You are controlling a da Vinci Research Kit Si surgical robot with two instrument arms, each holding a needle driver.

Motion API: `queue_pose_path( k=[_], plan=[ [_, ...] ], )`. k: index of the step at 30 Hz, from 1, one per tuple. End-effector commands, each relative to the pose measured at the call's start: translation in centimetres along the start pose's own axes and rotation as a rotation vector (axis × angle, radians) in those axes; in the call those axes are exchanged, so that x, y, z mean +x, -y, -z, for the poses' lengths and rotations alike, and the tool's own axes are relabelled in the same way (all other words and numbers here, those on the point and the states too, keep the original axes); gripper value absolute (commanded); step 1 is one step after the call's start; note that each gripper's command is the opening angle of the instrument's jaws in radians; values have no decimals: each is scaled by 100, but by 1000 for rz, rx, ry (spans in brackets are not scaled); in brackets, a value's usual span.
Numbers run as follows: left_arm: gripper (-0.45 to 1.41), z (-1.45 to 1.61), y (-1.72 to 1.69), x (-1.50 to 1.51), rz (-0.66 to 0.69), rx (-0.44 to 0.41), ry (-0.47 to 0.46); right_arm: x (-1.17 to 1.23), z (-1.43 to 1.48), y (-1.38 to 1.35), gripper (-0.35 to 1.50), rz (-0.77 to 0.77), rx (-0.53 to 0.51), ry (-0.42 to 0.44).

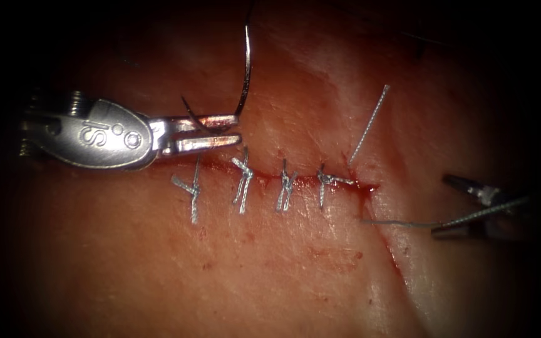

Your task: Wound Closure

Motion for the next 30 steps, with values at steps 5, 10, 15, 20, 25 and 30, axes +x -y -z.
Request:
queue_pose_path(
  k=[5, 10, 15, 20, 25, 30],
  plan=[
    [-45, -9, -3, -5, -2, -3, -4, 3, -29, -24, 111, -265, -24, -82],
    [-45, -10, -4, -5, -3, -5, -5, -7, -47, -44, 108, -522, -15, -163],
    [-45, -10, -5, -5, -3, -5, -5, -28, -75, -55, 108, -830, 52, -254],
    [-45, -10, -5, -5, -3, -5, -5, -47, -103, -50, 118, -1038, 135, -326],
    [-45, -10, -5, -5, -3, -5, -5, -53, -123, -45, 128, -1091, 166, -339],
    [-45, -10, -5, -5, -3, -5, -5, -42, -128, -45, 111, -1109, 223, -376]
  ],
)
